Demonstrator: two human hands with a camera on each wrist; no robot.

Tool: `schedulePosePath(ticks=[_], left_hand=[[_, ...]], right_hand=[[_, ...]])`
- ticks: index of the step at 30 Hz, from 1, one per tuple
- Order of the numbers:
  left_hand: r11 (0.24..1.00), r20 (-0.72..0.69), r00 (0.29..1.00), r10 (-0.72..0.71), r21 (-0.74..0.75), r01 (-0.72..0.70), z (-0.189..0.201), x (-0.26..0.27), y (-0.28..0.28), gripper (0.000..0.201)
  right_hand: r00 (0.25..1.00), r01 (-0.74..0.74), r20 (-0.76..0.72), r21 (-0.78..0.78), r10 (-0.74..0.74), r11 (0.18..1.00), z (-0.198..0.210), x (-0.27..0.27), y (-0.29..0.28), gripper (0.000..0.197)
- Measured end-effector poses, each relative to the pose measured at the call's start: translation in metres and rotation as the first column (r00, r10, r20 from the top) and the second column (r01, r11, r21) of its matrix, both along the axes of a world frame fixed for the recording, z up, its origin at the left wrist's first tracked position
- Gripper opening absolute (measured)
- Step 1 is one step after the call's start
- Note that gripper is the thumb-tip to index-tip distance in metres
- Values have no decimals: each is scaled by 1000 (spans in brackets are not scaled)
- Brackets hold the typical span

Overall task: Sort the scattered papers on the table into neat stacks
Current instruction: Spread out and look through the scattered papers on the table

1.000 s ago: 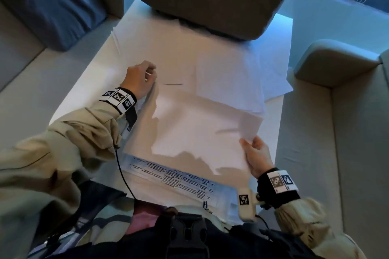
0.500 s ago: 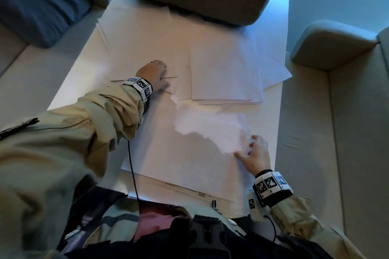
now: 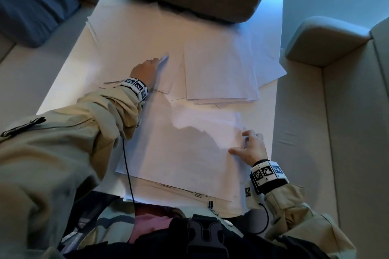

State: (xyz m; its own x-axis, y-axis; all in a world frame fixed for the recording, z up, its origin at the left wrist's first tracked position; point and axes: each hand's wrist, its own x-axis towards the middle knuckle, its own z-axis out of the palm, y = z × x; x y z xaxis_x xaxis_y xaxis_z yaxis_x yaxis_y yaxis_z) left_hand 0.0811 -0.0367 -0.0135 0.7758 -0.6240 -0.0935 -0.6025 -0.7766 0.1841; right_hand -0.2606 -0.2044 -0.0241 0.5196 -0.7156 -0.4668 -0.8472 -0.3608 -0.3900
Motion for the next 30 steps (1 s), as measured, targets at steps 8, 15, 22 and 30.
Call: schedulePosePath(ticks=[8,15,22,30], left_hand=[[948,110,990,88,-313,-49,31,-2,5,25],[843,343,932,120,-531,87,87,-25,13,32],[586,490,858,151,-744,321,135,-51,18,38],[362,331,932,150,-895,260,149,-56,26,22]], right_hand=[[998,-46,-34,-22,45,999,-1,4,-11,55],[965,-40,247,-179,84,983,23,27,-25,39],[887,-5,461,-50,27,999,47,59,-34,55],[707,134,592,424,-386,896,50,89,-24,104]])
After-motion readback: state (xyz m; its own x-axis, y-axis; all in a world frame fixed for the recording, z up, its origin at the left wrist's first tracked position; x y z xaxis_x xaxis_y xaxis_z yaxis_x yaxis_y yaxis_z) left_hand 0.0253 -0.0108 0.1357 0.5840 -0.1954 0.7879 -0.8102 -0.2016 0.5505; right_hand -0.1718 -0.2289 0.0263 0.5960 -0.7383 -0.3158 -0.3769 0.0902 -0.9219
